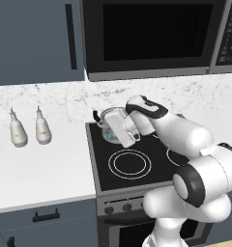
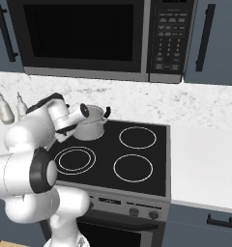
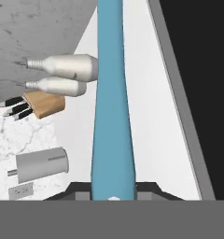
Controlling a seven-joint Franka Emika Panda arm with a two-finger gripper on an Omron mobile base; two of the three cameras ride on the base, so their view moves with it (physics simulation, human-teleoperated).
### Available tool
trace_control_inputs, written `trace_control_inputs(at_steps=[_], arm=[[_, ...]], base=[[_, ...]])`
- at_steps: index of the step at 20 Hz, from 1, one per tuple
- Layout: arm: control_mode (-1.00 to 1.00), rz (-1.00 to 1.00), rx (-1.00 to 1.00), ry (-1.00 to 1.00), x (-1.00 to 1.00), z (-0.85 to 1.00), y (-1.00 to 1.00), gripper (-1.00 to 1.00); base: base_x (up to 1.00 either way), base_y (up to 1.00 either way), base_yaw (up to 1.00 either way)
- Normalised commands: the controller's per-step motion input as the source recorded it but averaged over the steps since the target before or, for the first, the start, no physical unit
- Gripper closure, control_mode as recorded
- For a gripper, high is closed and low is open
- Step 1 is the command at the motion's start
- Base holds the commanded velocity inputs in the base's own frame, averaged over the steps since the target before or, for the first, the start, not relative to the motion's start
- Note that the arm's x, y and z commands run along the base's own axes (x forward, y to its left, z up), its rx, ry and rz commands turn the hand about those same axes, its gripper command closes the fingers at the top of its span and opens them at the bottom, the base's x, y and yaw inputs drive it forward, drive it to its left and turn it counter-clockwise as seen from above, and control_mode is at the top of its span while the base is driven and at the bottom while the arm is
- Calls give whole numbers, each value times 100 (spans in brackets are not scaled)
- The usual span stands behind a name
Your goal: Put the sweet potato and corn in the pot. Retrieve the spatula and lightly stir the vegetables in the pot.
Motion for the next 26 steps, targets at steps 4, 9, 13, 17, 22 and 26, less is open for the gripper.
trace_control_inputs(at_steps=[4,9,13,17,22,26], arm=[[-100,0,4,5,30,0,-15,100],[-100,0,12,12,27,4,-18,100],[-100,0,10,10,10,0,-20,100],[-100,0,13,2,12,0,-10,100],[-100,-2,17,9,26,11,-5,100],[-100,-1,10,10,26,14,-10,100]], base=[[0,0,0],[0,0,0],[0,0,0],[0,0,0],[0,0,0],[0,0,0]])
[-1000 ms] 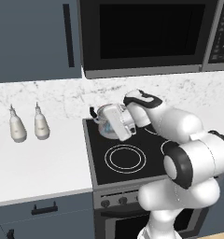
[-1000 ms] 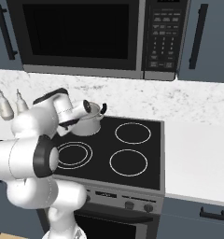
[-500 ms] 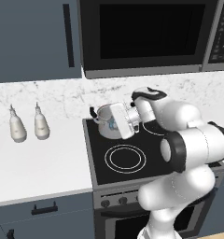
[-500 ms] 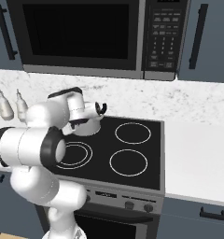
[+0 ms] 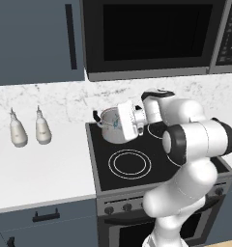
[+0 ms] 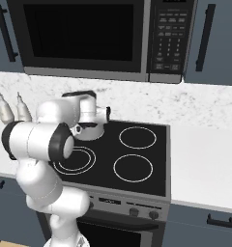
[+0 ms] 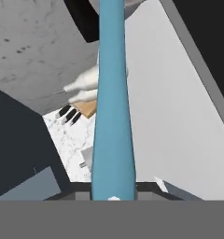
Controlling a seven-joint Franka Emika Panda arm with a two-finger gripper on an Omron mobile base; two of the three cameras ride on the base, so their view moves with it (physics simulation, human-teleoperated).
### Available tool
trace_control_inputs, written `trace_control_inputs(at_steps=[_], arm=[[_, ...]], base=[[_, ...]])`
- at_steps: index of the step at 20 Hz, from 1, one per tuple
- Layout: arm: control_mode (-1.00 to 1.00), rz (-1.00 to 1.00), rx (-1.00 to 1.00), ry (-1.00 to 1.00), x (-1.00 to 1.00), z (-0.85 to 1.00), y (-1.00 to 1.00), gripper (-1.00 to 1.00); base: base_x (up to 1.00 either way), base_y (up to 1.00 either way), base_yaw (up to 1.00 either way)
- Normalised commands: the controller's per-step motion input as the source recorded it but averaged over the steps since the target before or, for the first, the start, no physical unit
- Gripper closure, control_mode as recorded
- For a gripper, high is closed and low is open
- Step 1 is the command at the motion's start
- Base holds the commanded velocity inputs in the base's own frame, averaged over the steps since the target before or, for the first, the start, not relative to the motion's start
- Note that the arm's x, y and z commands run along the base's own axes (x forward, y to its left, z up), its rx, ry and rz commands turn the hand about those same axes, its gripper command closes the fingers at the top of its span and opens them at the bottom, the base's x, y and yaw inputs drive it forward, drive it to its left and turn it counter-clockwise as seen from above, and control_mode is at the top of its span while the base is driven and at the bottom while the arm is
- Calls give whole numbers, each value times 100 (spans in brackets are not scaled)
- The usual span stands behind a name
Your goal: Put the sweet potato and corn in the pot. Retrieve the spatula and lightly stir the vegetables in the pot.
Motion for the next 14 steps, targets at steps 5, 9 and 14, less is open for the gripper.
trace_control_inputs(at_steps=[5,9,14], arm=[[-100,0,7,12,26,16,-19,100],[-100,0,3,14,26,0,-19,100],[-100,0,0,5,5,0,-2,100]], base=[[0,0,0],[0,0,0],[0,0,0]])
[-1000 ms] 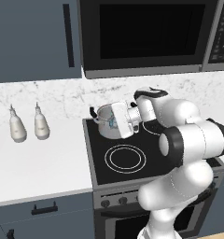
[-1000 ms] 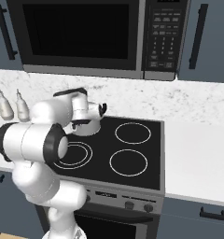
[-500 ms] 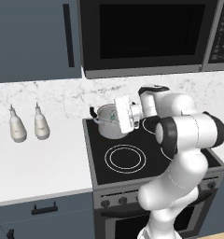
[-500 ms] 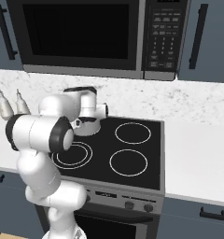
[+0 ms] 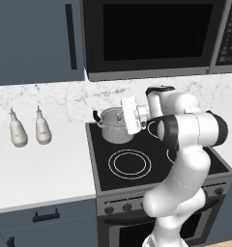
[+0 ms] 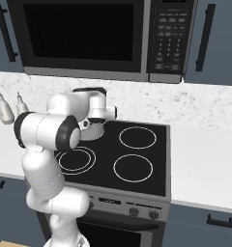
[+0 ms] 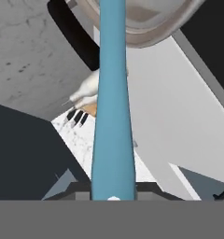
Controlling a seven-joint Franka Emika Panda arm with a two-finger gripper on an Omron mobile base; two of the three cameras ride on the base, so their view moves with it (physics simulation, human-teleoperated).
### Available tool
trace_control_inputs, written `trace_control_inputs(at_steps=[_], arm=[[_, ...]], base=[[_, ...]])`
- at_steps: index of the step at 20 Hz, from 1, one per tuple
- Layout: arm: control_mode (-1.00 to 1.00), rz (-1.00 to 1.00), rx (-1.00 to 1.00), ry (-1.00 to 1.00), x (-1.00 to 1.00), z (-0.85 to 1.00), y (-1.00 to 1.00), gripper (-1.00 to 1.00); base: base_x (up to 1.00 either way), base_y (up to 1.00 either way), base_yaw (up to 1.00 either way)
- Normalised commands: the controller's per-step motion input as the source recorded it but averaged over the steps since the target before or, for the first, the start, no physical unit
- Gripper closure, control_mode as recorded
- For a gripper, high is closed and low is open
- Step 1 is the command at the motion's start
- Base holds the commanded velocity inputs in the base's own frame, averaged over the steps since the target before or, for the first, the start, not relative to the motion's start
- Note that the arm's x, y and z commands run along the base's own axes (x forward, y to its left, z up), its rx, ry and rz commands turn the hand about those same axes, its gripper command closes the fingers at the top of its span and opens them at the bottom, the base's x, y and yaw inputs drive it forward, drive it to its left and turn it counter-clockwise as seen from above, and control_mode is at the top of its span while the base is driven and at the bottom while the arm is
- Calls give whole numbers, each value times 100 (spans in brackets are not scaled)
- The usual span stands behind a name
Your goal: Put the sweet potato and corn in the pot. Retrieve the spatula and lightly stir the vegetables in the pot.
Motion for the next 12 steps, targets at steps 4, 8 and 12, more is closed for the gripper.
trace_control_inputs(at_steps=[4,8,12], arm=[[-100,0,8,1,0,0,0,100],[-100,0,14,9,2,0,0,100],[-100,-3,17,25,11,1,0,100]], base=[[0,0,0],[0,0,0],[0,0,0]])
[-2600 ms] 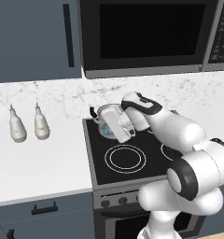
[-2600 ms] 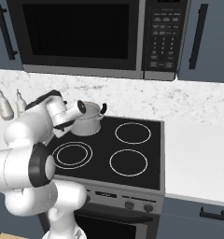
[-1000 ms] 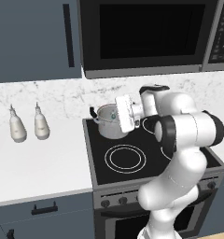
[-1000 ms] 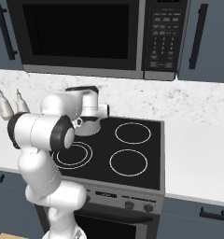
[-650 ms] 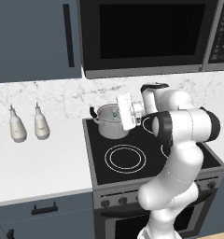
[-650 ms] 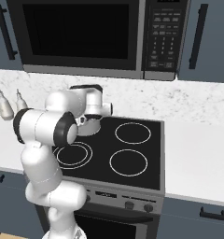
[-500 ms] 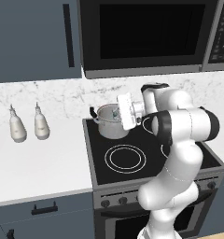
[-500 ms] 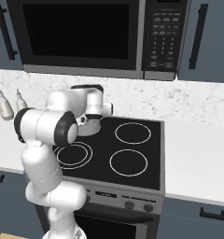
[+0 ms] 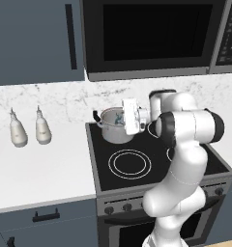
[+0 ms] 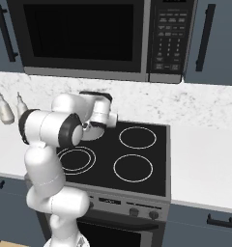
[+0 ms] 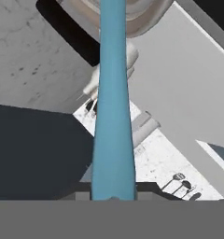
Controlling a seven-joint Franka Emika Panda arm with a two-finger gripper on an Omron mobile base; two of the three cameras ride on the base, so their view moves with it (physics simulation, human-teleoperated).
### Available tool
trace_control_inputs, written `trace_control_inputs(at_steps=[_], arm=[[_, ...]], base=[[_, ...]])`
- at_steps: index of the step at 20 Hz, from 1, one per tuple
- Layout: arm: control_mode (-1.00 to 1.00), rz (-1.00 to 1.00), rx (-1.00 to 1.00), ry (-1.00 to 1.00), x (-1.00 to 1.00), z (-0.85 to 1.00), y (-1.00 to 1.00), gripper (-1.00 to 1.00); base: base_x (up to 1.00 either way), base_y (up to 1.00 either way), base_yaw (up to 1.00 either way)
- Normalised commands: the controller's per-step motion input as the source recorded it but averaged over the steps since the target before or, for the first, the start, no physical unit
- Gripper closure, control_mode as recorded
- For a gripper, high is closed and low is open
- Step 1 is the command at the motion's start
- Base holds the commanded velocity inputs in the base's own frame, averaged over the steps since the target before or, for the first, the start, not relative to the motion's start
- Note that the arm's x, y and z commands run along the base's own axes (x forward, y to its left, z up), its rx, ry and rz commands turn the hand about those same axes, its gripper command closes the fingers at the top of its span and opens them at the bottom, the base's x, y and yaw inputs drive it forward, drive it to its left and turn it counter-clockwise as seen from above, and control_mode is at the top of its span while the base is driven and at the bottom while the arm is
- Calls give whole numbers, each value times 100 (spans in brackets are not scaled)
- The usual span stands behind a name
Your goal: Put the sweet potato and corn in the pot. Retrieve the spatula and lightly stir the vegetables in the pot.
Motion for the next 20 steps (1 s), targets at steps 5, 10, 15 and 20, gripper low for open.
trace_control_inputs(at_steps=[5,10,15,20], arm=[[-100,-1,15,33,20,2,0,100],[-100,0,7,26,21,0,-4,100],[-100,-1,6,15,18,0,-15,100],[-100,0,11,10,12,-1,-21,100]], base=[[0,0,0],[0,0,0],[0,0,0],[0,0,0]])
